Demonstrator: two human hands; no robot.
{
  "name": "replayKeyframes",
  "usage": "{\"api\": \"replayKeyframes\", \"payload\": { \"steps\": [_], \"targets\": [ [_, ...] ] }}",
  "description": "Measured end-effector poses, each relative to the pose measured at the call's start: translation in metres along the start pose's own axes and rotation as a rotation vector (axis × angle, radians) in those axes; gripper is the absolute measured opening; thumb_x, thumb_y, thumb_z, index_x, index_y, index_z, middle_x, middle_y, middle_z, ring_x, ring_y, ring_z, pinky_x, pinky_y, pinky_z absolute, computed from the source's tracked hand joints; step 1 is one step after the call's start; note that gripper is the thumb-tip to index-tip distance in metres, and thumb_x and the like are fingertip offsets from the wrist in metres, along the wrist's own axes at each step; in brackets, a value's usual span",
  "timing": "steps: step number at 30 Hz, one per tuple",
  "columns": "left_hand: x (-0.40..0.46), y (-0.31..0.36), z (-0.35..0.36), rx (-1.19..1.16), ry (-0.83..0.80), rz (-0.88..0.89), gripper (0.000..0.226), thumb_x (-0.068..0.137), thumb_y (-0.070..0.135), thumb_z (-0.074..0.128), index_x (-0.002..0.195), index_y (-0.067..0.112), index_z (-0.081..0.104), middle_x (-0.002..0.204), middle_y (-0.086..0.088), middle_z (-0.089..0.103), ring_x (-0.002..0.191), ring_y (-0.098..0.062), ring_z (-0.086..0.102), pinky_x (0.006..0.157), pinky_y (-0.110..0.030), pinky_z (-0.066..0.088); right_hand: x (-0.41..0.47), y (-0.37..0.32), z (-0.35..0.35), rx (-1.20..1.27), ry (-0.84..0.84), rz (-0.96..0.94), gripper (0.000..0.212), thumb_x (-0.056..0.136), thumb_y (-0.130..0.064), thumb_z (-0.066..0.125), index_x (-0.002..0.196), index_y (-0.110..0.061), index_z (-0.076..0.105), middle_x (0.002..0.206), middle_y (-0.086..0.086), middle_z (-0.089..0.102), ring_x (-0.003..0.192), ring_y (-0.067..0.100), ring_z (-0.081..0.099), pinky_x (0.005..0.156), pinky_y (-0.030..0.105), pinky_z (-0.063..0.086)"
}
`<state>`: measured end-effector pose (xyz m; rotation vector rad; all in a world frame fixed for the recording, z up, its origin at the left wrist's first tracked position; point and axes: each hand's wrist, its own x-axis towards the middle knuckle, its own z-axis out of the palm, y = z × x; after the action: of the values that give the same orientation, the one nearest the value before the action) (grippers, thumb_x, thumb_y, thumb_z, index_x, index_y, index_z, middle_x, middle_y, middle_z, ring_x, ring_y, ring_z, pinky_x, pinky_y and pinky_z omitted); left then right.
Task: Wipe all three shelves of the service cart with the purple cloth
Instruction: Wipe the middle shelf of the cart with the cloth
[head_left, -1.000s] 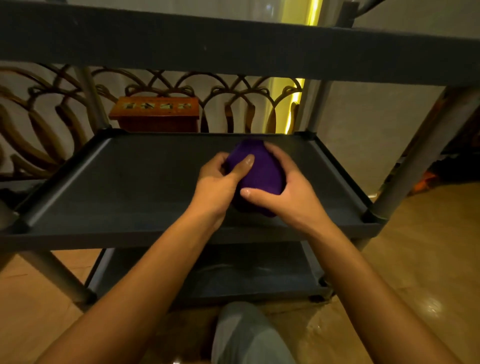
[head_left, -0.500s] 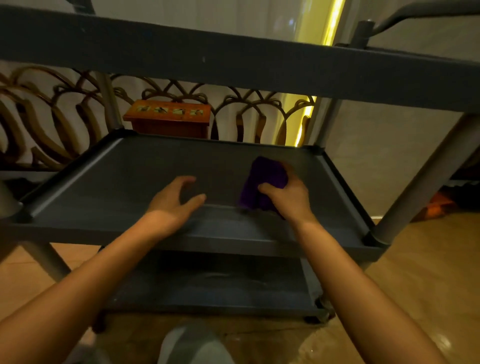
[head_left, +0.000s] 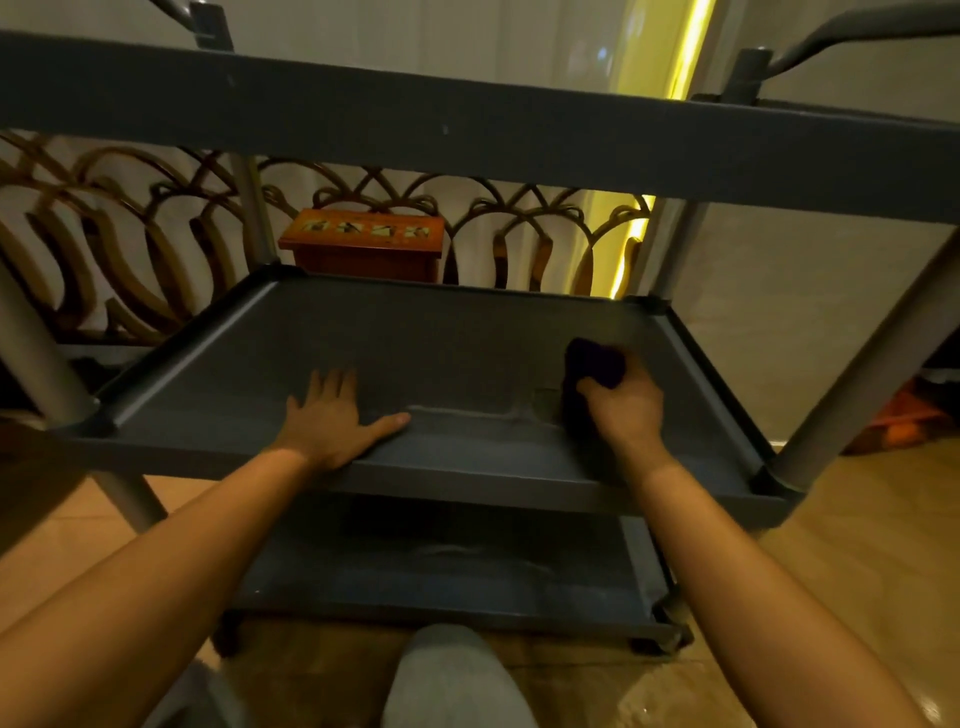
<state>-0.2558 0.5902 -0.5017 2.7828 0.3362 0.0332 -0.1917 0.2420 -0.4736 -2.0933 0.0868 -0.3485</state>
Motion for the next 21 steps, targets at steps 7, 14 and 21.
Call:
{"api": "replayKeyframes", "payload": {
  "steps": [7,14,21],
  "targets": [
    [0.015,-0.041,-0.013,0.155,0.018,0.000,0.135,0.053,0.106,0.018,0.158,0.022,0.016,0.168,-0.009,0.013,0.154,-0.033,0.005,0.120,-0.064,0.010,0.033,0.017,-0.021,-0.215,0.092,0.055,0.049,0.088,-0.029,0.068,0.135,-0.020,0.055,0.129,0.016,0.066,0.118,0.039,0.062,0.096,0.047,0.052],
    [0.023,-0.067,-0.007,0.152,-0.083,-0.042,0.134,0.051,0.107,0.019,0.156,0.024,0.021,0.165,-0.005,0.022,0.151,-0.032,0.016,0.118,-0.063,0.015,0.061,0.049,-0.024,-0.617,-0.086,0.172,0.085,0.083,-0.064,0.065,0.152,-0.022,0.039,0.156,0.019,0.037,0.141,0.044,0.037,0.114,0.056,0.037],
    [0.023,-0.064,-0.006,0.191,-0.150,-0.031,0.137,0.051,0.107,0.021,0.159,0.024,0.013,0.168,-0.003,0.010,0.154,-0.029,0.004,0.120,-0.064,0.006,0.057,0.015,0.040,-0.342,-0.057,0.057,0.048,0.086,-0.011,0.071,0.133,-0.011,0.061,0.135,0.019,0.061,0.126,0.038,0.056,0.109,0.048,0.045]
  ]
}}
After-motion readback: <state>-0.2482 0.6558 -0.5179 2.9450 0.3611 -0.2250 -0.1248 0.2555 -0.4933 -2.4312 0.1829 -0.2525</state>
